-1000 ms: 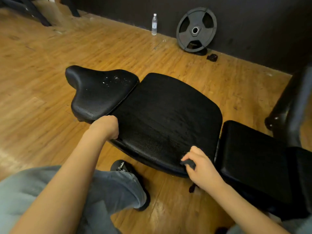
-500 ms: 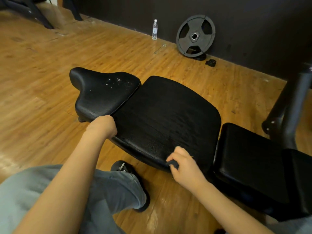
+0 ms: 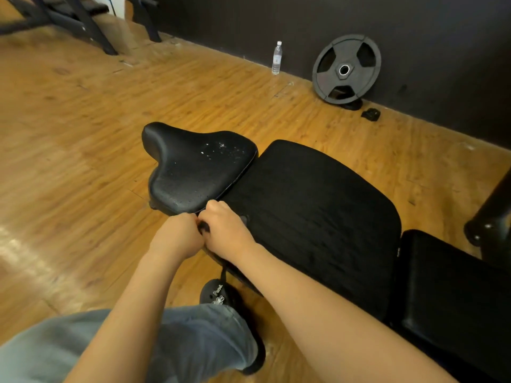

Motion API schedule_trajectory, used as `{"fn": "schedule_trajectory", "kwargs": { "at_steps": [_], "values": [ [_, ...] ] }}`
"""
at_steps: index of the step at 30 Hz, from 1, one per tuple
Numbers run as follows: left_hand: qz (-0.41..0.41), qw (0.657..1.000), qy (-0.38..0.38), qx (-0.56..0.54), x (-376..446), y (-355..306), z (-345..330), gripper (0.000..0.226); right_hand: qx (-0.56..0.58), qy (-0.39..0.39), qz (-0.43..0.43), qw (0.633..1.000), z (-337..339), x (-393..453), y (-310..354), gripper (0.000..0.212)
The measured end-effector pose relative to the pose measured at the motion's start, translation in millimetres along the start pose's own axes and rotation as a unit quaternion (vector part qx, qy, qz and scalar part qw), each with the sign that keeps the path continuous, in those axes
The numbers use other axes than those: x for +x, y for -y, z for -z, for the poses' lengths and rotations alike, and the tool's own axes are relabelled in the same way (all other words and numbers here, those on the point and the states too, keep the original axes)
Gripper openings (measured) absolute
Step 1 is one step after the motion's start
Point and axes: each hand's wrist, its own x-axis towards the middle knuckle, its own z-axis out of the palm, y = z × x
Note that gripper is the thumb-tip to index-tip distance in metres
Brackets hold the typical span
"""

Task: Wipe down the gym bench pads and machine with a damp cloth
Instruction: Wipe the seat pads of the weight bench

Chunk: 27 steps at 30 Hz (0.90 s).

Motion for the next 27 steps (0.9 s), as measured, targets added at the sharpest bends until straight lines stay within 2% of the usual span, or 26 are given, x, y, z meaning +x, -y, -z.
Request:
{"fn": "schedule_trajectory", "kwargs": {
  "at_steps": [5, 8, 10, 13, 15, 18, 20, 22, 24, 27],
  "values": [
    [0.0, 0.996, -0.04, -0.078, -0.2, -14.6, 1.5, 0.02, -0.055, -0.062, -0.065, 0.994, 24.4, 16.0, -52.8, 0.023],
    [-0.01, 0.996, -0.047, -0.082, 1.8, -25.0, 1.0, 0.037, -0.1, -0.128, -0.16, 0.974, 56.4, -4.0, -114.1, 0.022],
    [-0.014, 0.995, -0.052, -0.082, 4.8, -31.4, -1.1, 0.04, -0.138, -0.158, -0.218, 0.953, 74.0, -33.9, -147.4, 0.025],
    [-0.02, 0.996, -0.049, -0.072, 12.4, -42.4, -8.2, 0.043, -0.095, -0.156, -0.248, 0.951, 68.0, -73.0, -145.3, 0.039],
    [-0.034, 0.995, -0.053, -0.073, 18.9, -52.3, -14.3, 0.046, -0.092, -0.141, -0.196, 0.966, 45.1, -89.4, -113.5, 0.043],
    [-0.071, 0.99, -0.072, -0.094, 29.4, -68.3, -24.9, 0.054, -0.094, -0.096, -0.039, 0.99, 25.6, -107.3, -84.2, 0.042],
    [-0.087, 0.988, -0.08, -0.103, 35.7, -74.7, -33.1, 0.055, -0.083, -0.068, 0.054, 0.993, 34.5, -102.6, -103.1, 0.04],
    [-0.088, 0.988, -0.076, -0.097, 39.4, -75.6, -40.3, 0.055, -0.088, -0.075, 0.091, 0.989, 53.4, -78.3, -136.0, 0.039],
    [-0.094, 0.992, -0.057, -0.065, 41.9, -74.9, -43.5, 0.056, -0.129, -0.102, 0.045, 0.985, 74.0, -38.4, -174.2, 0.04],
    [-0.087, 0.996, -0.026, -0.011, 47.1, -78.3, -36.6, 0.057, -0.118, -0.134, -0.126, 0.976, 100.6, 19.4, -212.8, 0.041]
  ]
}}
